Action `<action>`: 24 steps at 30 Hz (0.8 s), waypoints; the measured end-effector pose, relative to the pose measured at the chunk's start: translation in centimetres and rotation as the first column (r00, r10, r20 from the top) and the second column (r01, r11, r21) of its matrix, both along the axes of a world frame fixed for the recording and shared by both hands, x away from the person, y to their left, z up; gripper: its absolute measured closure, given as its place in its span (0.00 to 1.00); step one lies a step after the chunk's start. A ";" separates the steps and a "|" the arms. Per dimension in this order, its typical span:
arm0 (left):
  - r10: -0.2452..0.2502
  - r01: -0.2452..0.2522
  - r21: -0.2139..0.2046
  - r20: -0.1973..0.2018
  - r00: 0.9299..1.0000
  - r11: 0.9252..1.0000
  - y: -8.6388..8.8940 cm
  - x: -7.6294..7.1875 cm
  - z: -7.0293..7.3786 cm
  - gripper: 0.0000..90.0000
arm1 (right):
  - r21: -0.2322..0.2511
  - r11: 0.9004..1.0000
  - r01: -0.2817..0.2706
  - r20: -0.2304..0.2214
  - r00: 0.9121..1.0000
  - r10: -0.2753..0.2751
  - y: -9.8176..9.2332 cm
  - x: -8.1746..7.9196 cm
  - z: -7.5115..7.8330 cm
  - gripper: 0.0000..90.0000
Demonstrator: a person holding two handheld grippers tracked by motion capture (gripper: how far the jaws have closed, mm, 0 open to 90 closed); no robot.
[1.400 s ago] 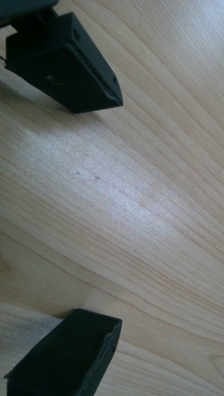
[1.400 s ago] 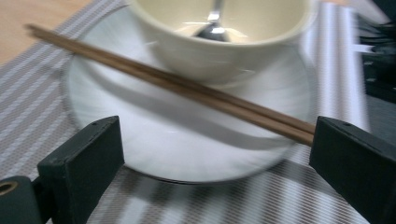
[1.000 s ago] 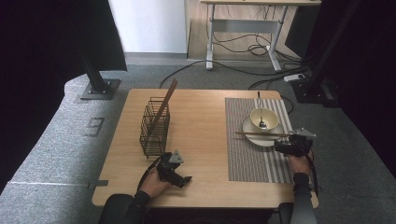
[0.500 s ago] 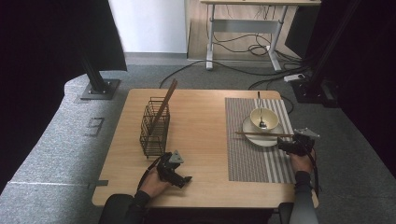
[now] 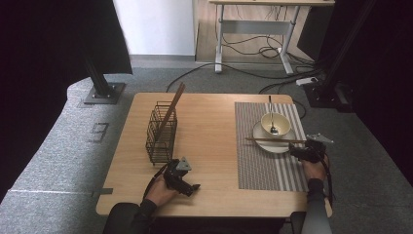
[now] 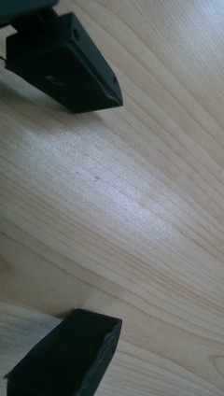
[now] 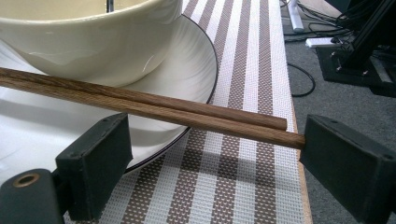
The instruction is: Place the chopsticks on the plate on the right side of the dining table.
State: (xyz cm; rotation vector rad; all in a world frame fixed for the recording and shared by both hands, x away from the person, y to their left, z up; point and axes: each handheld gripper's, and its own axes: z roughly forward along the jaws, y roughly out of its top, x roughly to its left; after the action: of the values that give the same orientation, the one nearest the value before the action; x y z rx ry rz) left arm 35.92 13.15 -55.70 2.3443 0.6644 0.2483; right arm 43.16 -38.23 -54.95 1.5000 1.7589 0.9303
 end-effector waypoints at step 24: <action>0.000 0.000 0.000 0.000 1.000 1.000 0.0 0.0 0.0 0.00 | -0.022 0.999 -0.034 -0.012 0.999 0.033 0.6 0.2 0.0 0.12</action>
State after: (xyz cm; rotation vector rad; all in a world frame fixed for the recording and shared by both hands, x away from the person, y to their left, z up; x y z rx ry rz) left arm 35.92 13.15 -55.70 2.3444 0.6643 0.2484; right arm 43.37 -37.67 -54.91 1.4690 1.8024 0.9173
